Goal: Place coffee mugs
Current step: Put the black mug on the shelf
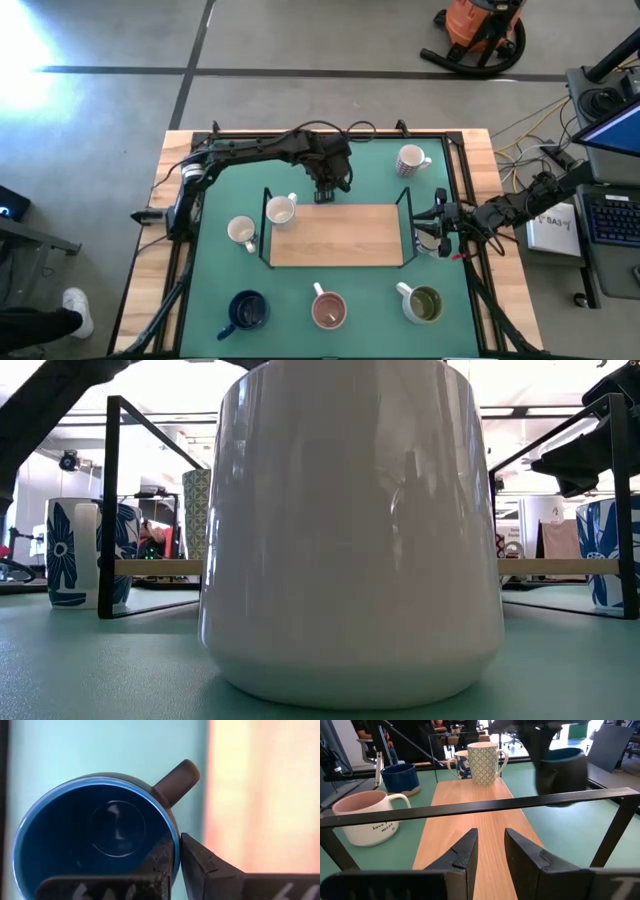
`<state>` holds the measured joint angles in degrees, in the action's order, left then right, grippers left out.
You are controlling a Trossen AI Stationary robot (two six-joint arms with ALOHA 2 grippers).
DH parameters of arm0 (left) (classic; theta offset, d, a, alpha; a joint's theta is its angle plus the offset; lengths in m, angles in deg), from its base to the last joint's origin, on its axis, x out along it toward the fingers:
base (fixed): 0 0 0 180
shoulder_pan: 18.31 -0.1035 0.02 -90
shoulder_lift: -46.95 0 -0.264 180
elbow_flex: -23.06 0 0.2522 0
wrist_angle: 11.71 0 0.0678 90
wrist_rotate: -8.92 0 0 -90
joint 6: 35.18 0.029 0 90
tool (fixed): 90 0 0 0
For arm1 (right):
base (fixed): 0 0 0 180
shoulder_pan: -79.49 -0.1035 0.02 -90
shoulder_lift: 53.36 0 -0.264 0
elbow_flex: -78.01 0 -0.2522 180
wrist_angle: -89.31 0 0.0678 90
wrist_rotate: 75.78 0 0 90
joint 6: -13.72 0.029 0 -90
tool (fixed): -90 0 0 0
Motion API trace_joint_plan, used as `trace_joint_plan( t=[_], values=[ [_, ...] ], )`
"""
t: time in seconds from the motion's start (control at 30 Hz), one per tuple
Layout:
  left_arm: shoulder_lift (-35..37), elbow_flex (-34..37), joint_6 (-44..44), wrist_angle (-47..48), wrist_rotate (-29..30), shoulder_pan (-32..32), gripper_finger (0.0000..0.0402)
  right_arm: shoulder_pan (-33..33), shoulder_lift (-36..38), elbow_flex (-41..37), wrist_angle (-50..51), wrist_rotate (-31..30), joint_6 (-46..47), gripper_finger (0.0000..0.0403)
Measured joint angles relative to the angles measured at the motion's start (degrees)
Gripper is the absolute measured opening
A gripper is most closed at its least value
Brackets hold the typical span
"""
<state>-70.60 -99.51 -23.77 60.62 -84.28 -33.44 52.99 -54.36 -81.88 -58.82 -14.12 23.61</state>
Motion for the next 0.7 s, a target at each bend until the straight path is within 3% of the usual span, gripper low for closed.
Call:
trace_joint_plan(
  t=[0.4, 0.7],
  values=[
    [3.2, 0.0, -10.5, 3.7, -0.6, 9.0, 0.0005, 0.0, 0.0, 0.0, 0.0, 0.0, 0.0, 0.0086],
    [3.3, 0.0, -17.4, 5.4, -3.8, 12.1, 0.0012, 0.0, 0.0, 0.0, 0.0, 0.0, 0.0, 0.0086]
  ],
)
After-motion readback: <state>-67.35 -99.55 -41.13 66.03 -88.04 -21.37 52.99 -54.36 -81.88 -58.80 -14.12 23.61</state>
